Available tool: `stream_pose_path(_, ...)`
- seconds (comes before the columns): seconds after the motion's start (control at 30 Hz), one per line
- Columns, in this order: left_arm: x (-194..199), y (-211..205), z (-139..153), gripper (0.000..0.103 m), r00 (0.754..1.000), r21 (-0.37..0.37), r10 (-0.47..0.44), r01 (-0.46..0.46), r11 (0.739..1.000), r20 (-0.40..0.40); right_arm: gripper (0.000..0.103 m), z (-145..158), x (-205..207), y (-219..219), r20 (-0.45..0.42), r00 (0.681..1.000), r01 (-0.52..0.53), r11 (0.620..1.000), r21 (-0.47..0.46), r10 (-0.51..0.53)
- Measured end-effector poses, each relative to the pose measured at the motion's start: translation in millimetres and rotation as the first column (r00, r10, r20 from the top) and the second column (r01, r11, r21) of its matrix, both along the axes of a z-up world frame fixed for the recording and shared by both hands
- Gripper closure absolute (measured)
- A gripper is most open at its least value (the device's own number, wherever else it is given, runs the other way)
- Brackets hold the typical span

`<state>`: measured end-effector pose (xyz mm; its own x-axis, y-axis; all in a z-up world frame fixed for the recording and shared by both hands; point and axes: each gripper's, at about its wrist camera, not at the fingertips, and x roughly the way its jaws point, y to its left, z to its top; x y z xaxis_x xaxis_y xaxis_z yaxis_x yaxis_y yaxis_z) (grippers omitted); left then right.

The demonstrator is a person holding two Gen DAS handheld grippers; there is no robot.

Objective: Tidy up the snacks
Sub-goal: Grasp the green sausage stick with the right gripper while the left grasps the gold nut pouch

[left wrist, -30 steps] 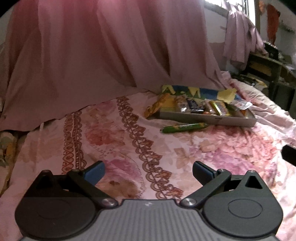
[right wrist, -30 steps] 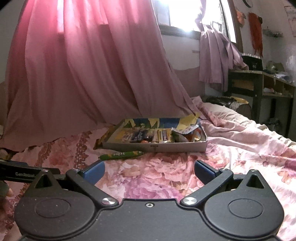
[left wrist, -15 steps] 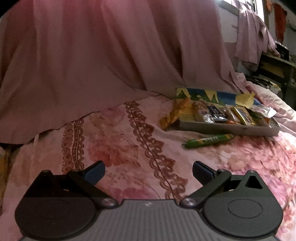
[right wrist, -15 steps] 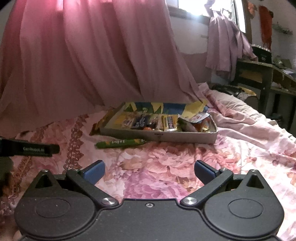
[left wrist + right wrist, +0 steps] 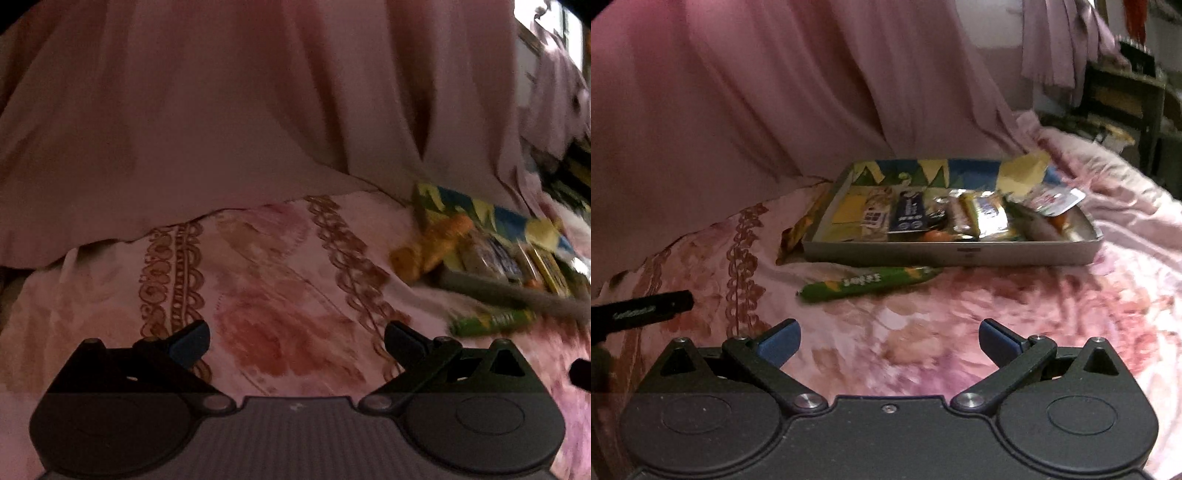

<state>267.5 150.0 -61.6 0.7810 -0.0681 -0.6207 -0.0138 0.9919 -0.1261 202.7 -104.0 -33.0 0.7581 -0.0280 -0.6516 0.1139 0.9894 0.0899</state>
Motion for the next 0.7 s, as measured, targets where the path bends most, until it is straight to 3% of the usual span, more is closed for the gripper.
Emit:
stream_pose_path(0.2,20,16,6,0.0,0.999,-0.056,0.027,-0.026,0.998,0.017,0.001,-14,61,10,-0.106,0.986,0.14,0.983,0.117,-0.128)
stream_pose_path(0.4,28,21,6,0.0,0.999,-0.087,0.034,-0.032,0.996,0.02,0.001,-30,108,25,-0.178,0.955,0.253,0.964,0.077,-0.236)
stream_pose_path(0.7,32,20,6,0.0,0.998,-0.071,0.061,-0.059,0.996,0.028,0.001,-56,135,28,-0.259,0.915,0.34,0.937,0.083,-0.309)
